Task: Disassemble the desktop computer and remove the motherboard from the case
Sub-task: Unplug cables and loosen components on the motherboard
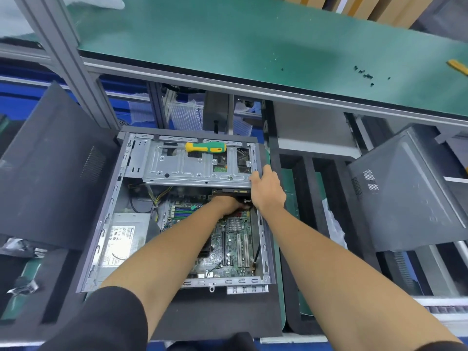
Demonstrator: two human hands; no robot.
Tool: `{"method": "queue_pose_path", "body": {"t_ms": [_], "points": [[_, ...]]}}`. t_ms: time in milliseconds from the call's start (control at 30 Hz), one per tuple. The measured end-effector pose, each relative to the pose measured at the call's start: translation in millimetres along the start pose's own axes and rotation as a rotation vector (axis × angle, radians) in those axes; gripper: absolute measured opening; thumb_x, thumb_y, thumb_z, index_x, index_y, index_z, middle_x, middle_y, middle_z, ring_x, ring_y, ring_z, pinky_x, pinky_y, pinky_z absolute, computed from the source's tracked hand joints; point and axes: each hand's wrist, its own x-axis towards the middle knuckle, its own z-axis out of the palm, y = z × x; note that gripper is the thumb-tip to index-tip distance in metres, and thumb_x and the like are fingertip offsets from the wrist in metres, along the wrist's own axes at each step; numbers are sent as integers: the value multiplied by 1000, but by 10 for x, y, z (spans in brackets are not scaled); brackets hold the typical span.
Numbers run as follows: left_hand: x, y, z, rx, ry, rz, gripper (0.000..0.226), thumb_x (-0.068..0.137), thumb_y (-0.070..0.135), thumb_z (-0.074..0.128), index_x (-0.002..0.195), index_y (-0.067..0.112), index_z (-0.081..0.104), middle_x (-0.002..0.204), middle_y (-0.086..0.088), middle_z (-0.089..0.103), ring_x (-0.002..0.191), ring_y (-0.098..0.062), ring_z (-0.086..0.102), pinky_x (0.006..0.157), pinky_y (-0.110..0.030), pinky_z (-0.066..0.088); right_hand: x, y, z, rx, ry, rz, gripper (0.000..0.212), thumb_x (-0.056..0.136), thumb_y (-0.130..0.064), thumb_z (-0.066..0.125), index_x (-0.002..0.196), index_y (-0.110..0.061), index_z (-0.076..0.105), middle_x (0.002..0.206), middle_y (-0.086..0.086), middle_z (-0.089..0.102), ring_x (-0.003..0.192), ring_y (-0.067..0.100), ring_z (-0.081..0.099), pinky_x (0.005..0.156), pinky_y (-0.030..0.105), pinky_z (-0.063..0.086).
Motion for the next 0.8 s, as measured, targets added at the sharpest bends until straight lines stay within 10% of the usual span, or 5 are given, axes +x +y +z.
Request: {"method": "queue_pose_path", "body": {"t_ms": [233,433,633,800], "points": [[-384,-71,157,100,162,193,36,90,54,64,102,24,50,102,1,56,104,-24,53,90,-39,34,-10,-5,-25,15,-8,-6,27,103,-40,32,106,-17,45,108,7,54,92,29,55,77,42,39],[-727,-16,508,463,115,620,64,78,58,72,122,15,60,125,-8,53,116,-25,43,104,-45,34,-15,-6,-6,0,0,-9,27,104,-41,31,110,-19,45,110,6,54,92,27,55,77,41,39],[-845,211,644,468,9,554,53,82,56,75,104,8,71,94,-7,64,91,-29,65,67,-35,53,-24,-4,-10,-16,13,-12,27,104,-42,31,111,-20,45,108,4,55,91,24,56,75,40,40],[-897,313,588,571,7,553,51,86,58,69,92,8,71,80,-7,63,76,-28,61,64,-34,54,-29,-17,-12,-19,14,-11,27,104,-42,31,110,-20,45,107,4,55,90,24,55,74,39,38]]}}
